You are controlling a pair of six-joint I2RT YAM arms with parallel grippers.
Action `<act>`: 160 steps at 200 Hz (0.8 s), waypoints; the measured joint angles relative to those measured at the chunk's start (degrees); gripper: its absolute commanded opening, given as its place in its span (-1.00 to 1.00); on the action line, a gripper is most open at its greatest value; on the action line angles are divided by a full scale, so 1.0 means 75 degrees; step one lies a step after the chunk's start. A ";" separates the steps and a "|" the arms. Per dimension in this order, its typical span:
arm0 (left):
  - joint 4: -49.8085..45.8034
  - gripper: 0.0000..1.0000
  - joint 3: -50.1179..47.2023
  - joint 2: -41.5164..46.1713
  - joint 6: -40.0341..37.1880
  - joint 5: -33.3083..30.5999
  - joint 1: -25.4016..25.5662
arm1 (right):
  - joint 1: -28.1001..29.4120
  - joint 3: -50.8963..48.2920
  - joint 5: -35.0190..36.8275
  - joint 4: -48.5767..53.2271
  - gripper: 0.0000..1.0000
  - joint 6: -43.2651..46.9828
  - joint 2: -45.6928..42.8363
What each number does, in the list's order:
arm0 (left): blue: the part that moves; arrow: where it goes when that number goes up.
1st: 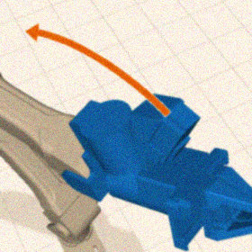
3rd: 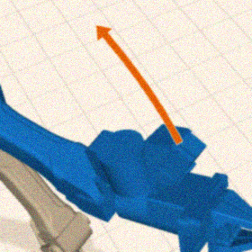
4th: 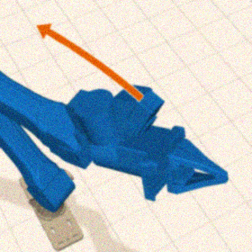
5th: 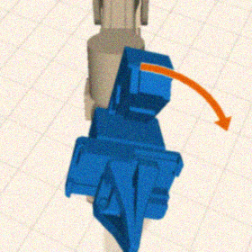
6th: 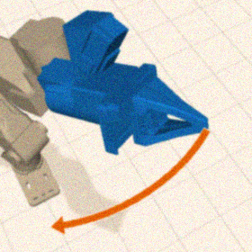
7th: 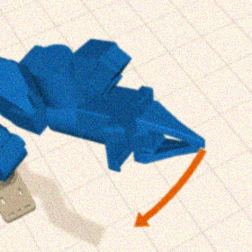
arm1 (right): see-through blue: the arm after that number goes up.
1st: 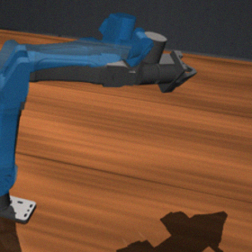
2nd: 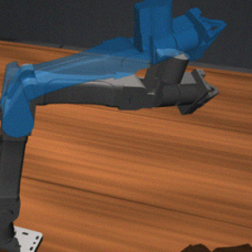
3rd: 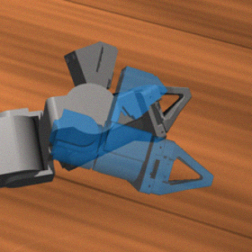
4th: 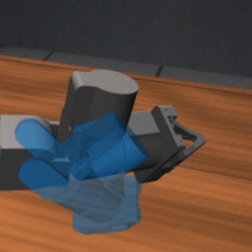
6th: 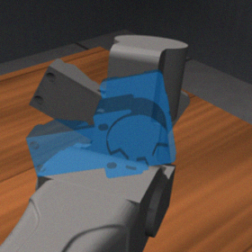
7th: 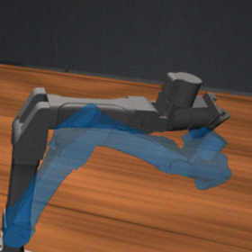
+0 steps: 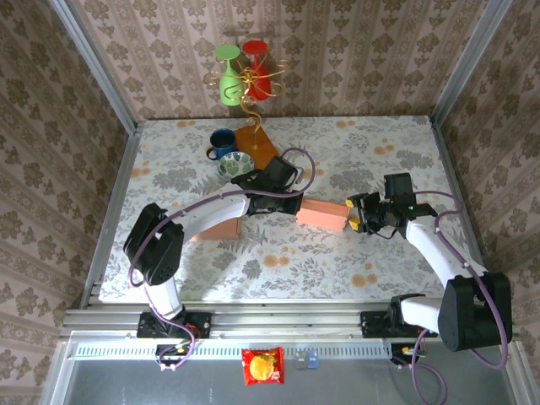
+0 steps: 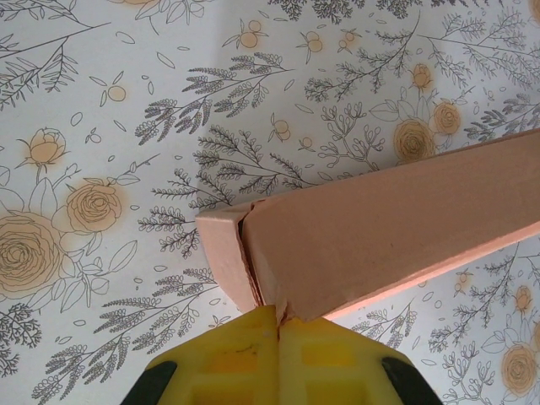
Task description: Fold the paper box
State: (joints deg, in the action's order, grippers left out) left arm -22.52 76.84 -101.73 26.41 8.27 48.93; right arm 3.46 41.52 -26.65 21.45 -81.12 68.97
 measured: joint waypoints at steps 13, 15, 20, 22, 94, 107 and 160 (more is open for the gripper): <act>0.0000 -0.97 0.0000 0.0000 0.0003 -0.0026 0.0017 | 0.0000 -0.0073 -0.0003 -0.0093 -0.04 0.0023 0.0000; 0.0000 -0.97 0.0000 0.0000 0.0003 -0.0026 0.0020 | 0.0000 -0.0076 -0.0003 -0.0099 -0.05 0.0023 0.0000; 0.0000 -0.97 0.0000 0.0000 0.0009 -0.0029 0.0023 | 0.0000 -0.0082 -0.0006 -0.0125 -0.08 0.0038 0.0000; 0.0000 -0.96 0.0000 0.0000 0.0017 -0.0029 0.0023 | 0.0000 -0.0087 -0.0003 -0.0137 -0.09 0.0044 0.0000; -0.0105 -0.57 -0.0079 0.0207 0.0329 0.0009 0.0029 | 0.0000 -0.0087 0.0009 -0.0268 -0.23 0.0478 0.0006; -0.0122 -0.49 -0.0096 0.0291 0.0370 0.0023 0.0029 | 0.0000 -0.0087 0.0009 -0.0265 -0.23 0.0542 0.0006; 0.0122 -0.33 -0.0414 0.0959 0.1207 0.0539 -0.0221 | 0.0000 -0.0087 0.0044 -0.0239 -0.23 0.0825 0.0015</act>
State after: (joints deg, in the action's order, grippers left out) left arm -21.61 73.73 -94.54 35.46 12.32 47.27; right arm 3.46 40.86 -26.33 19.66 -74.94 69.08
